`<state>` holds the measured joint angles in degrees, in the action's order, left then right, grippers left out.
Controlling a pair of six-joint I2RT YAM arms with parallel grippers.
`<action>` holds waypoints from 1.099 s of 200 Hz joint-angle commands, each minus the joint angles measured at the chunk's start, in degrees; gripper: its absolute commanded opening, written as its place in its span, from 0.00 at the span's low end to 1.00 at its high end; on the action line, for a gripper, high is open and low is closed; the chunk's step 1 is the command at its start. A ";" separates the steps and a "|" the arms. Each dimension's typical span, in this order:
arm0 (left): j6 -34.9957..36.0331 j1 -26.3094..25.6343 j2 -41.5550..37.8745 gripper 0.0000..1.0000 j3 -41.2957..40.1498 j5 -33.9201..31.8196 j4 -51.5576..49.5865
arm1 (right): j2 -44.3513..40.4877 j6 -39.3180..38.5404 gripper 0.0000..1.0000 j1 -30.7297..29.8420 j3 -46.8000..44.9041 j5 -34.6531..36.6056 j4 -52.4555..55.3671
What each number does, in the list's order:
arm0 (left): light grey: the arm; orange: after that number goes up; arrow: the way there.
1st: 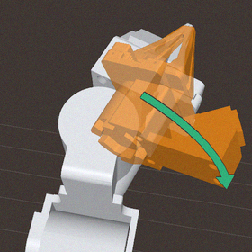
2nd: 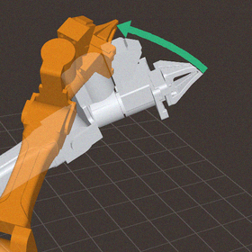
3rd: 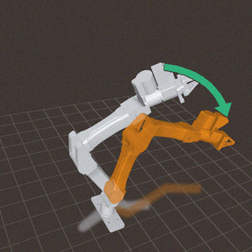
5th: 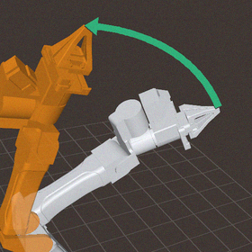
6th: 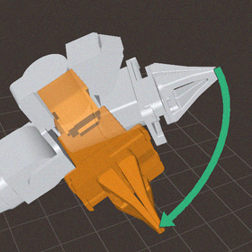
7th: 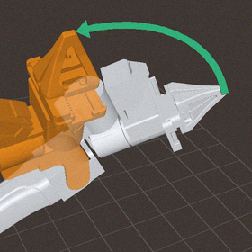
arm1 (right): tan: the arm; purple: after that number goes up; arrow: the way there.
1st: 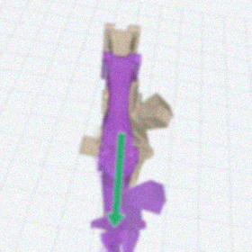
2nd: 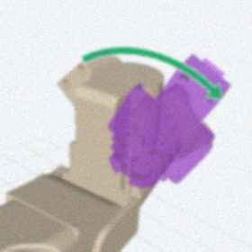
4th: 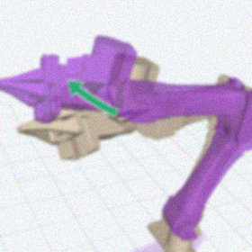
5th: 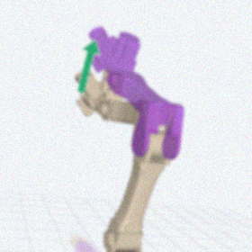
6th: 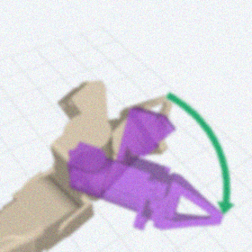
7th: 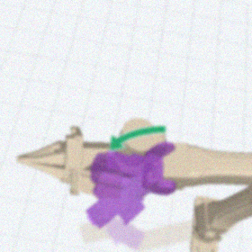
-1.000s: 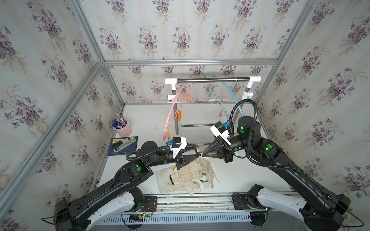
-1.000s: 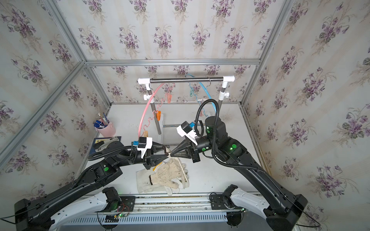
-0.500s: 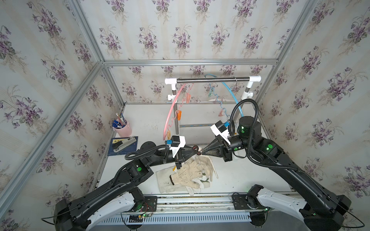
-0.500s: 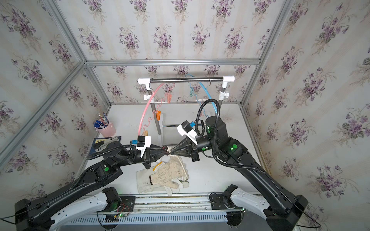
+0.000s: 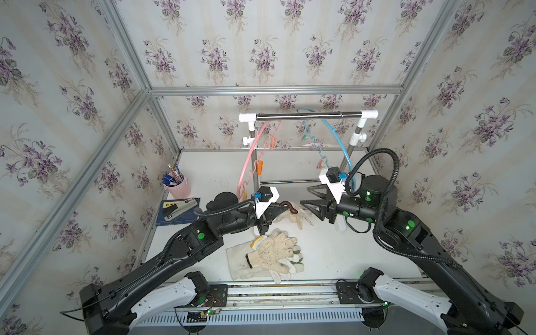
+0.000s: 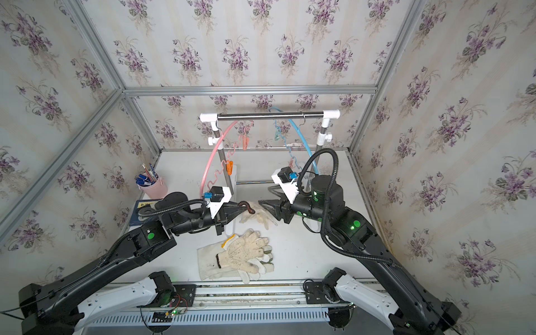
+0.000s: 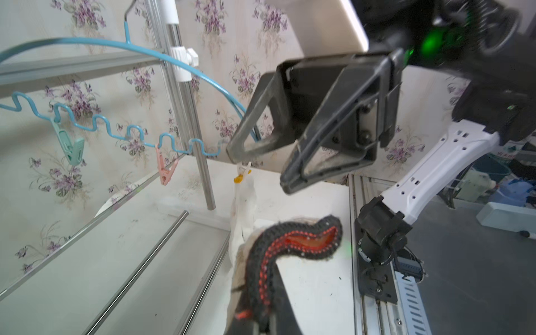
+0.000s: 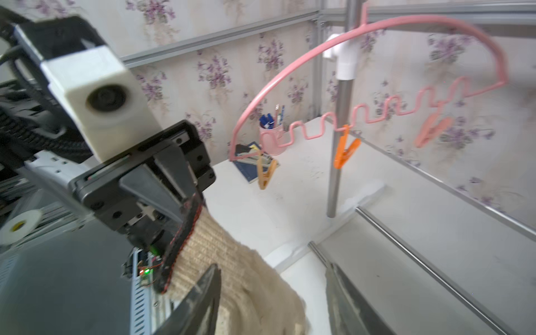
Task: Clip the gloves onto a hanger to dry
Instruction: Open the clamp at the hanger.
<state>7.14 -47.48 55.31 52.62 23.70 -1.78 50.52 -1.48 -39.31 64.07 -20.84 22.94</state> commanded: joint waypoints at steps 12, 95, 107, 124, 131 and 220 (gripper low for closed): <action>3.58 0.12 4.76 0.00 4.42 -2.92 -7.25 | -4.14 2.09 0.58 0.14 -0.72 19.27 -2.04; 0.74 0.08 18.70 0.00 18.91 -12.13 -18.45 | -5.72 5.32 0.50 1.11 -1.94 53.15 -4.03; -0.15 0.03 20.45 0.00 20.07 -13.03 -17.90 | -5.61 5.60 0.49 1.43 -1.48 54.01 -5.09; -1.19 -0.07 22.54 0.00 21.00 -14.32 -16.50 | -5.30 6.25 0.49 1.57 -0.69 57.25 -6.59; -1.59 -0.06 23.36 0.00 21.15 -14.90 -15.84 | -5.05 6.44 0.49 1.69 -0.38 58.42 -7.22; -4.35 -0.50 29.95 0.00 24.55 -17.21 -13.07 | 2.29 15.38 0.48 21.12 -0.85 50.77 -6.26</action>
<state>3.16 -47.92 84.93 76.69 7.66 -17.02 52.56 9.39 -22.61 64.99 36.91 19.03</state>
